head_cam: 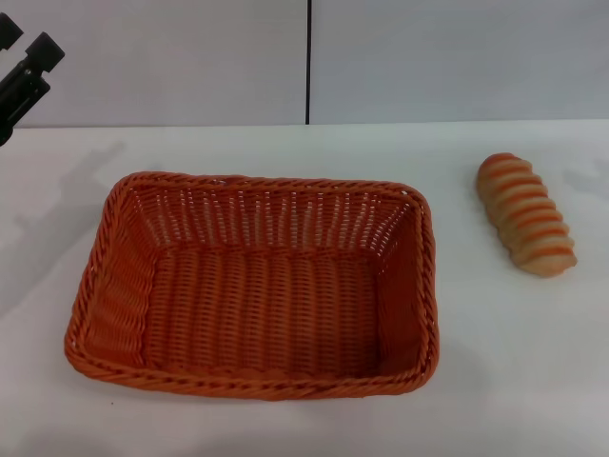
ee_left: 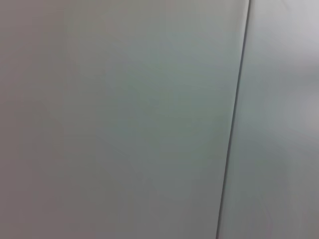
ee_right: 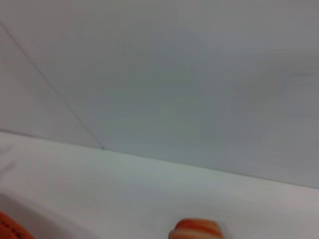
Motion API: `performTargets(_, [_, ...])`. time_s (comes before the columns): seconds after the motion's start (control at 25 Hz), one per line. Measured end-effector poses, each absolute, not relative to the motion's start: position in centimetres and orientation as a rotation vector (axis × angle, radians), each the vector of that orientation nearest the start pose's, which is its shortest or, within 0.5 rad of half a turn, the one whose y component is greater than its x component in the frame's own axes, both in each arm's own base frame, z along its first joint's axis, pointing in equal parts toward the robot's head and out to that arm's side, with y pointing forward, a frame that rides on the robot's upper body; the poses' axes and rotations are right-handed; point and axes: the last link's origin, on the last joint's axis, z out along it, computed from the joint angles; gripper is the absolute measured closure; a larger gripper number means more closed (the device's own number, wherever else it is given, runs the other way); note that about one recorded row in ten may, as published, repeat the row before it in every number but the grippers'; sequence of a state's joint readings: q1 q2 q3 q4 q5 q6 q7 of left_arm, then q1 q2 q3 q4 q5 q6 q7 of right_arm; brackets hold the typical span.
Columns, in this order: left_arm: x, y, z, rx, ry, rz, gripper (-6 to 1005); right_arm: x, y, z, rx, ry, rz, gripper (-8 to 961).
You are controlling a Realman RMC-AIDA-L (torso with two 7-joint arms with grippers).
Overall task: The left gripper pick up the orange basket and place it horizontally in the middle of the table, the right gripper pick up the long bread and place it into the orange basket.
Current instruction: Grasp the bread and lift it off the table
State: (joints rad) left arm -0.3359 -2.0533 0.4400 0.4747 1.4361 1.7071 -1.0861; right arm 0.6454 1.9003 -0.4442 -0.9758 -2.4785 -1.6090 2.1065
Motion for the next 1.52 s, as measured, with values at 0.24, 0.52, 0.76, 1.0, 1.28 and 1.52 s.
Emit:
performTargets(0.24, [-30.4, 29.3, 7.7, -1.978, -0.491, -1.267, 286, 27.8, 38.4, 13.0, -2.367, 1.218, 0.108, 319])
performTargets(0.52, [-30.5, 29.2, 7.5, -1.973, -0.495, -1.261, 286, 27.1, 39.1, 11.5, -2.381, 1.218, 0.044, 310])
performTargets(0.76, [-30.6, 29.1, 7.3, -1.974, -0.503, -1.261, 286, 26.4, 39.8, 9.0, -2.416, 1.196, -0.029, 135])
performTargets(1.0, [-30.7, 28.8, 7.1, -1.980, -0.510, -1.263, 286, 26.4, 40.1, 6.7, -2.454, 1.218, -0.083, 138])
performTargets(1.28, [-30.8, 28.7, 7.2, -1.979, -0.513, -1.259, 286, 26.8, 40.4, 5.3, -2.454, 1.235, -0.141, 141])
performTargets(1.52, [-30.9, 28.6, 7.0, -1.979, -0.524, -1.261, 286, 26.8, 40.4, 4.5, -2.466, 1.245, -0.153, 144])
